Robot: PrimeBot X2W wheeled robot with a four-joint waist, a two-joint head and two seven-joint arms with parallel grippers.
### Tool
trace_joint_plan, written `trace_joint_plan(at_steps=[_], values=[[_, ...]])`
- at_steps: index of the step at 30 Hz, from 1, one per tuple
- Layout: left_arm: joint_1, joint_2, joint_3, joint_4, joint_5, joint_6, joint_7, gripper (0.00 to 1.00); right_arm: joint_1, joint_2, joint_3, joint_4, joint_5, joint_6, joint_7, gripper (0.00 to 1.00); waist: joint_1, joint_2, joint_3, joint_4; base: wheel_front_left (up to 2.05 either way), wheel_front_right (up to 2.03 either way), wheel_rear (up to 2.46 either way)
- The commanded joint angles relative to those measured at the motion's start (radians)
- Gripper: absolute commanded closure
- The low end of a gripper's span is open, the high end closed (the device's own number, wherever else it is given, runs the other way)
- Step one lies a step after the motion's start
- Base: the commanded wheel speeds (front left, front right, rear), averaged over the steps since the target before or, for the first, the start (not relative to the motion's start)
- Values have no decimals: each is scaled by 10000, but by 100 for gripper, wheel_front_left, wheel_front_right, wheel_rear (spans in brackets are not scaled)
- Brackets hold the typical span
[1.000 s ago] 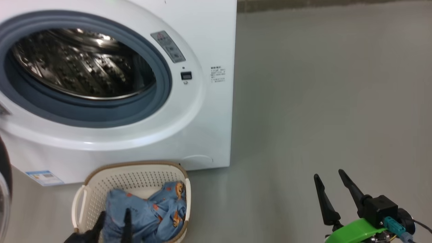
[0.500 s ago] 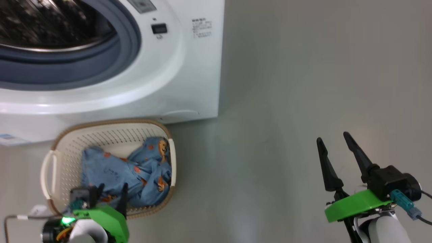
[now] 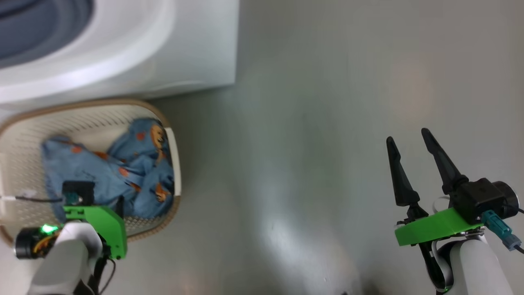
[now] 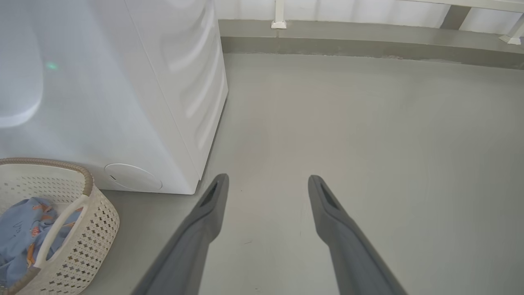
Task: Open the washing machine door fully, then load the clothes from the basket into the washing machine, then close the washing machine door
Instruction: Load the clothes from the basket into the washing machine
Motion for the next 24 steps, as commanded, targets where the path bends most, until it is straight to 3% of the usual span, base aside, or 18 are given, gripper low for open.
trace_joint_plan(at_steps=[1,13,24], values=[[-82,485,173,86,30,98,40,0,18,-14,192,-279,-87,27,-118,0,0,0,1015,-507,0,0,0],[-1434,858,-261,500,307,515,347,0,-232,-1,160,-724,-179,27,-118,0,0,0,2441,-690,0,0,0],[-2120,1277,-447,588,355,1196,685,0,-96,33,39,-1102,-119,27,-118,0,0,0,3081,-892,0,0,0]])
